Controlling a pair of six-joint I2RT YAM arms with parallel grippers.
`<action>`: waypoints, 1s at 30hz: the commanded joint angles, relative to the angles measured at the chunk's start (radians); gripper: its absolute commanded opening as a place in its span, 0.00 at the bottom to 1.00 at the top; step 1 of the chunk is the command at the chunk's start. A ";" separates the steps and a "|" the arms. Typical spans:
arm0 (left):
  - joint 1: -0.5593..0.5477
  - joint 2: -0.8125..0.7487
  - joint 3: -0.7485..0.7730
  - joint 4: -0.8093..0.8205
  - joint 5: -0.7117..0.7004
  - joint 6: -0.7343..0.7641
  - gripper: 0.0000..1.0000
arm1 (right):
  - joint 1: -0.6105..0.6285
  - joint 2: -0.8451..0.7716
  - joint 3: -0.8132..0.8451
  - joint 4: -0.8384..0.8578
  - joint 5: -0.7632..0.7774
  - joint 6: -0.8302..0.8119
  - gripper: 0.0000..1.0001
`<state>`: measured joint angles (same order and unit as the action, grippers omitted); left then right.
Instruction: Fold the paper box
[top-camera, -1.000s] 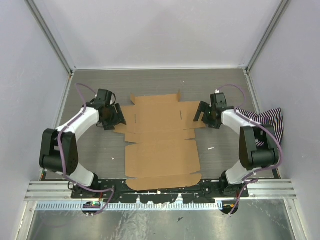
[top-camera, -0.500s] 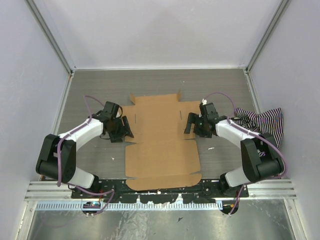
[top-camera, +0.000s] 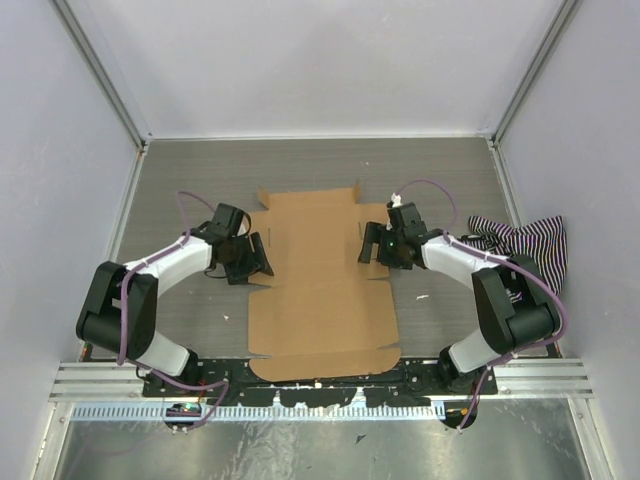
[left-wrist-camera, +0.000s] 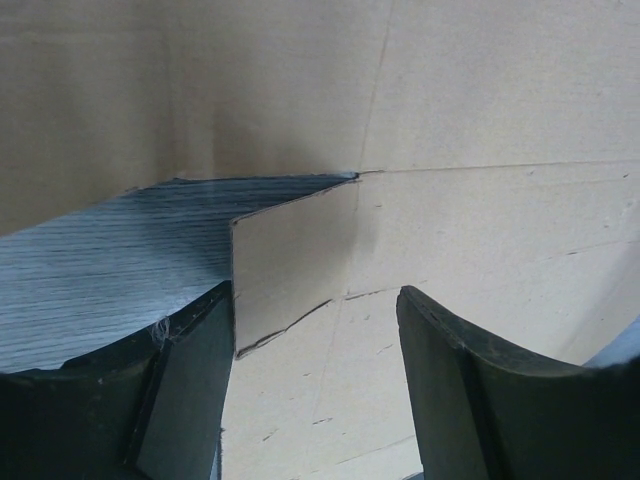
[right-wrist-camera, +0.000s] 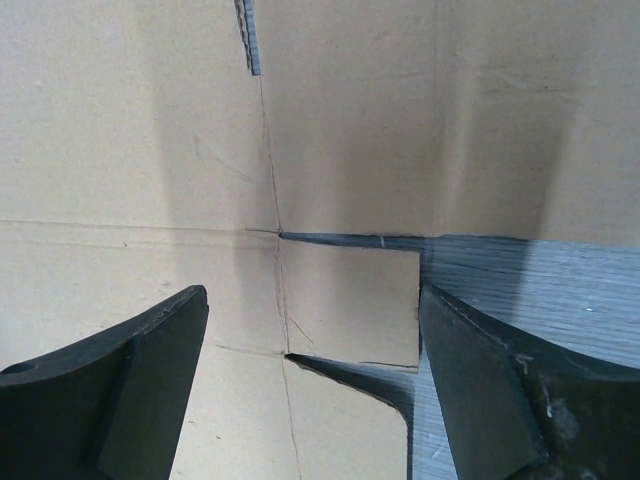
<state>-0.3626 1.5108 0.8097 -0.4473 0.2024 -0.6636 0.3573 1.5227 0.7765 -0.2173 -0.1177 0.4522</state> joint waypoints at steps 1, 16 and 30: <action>-0.011 0.001 0.034 0.018 0.021 -0.005 0.70 | 0.022 -0.022 0.018 -0.017 -0.017 0.022 0.90; -0.058 0.022 0.102 0.010 0.026 -0.020 0.70 | 0.071 -0.118 0.076 -0.072 -0.054 0.049 0.90; -0.102 0.064 0.140 0.042 0.037 -0.051 0.69 | 0.192 -0.046 0.140 -0.045 -0.042 0.086 0.89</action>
<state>-0.4507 1.5688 0.9051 -0.4328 0.2249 -0.6975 0.5110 1.4574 0.8547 -0.2951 -0.1661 0.5190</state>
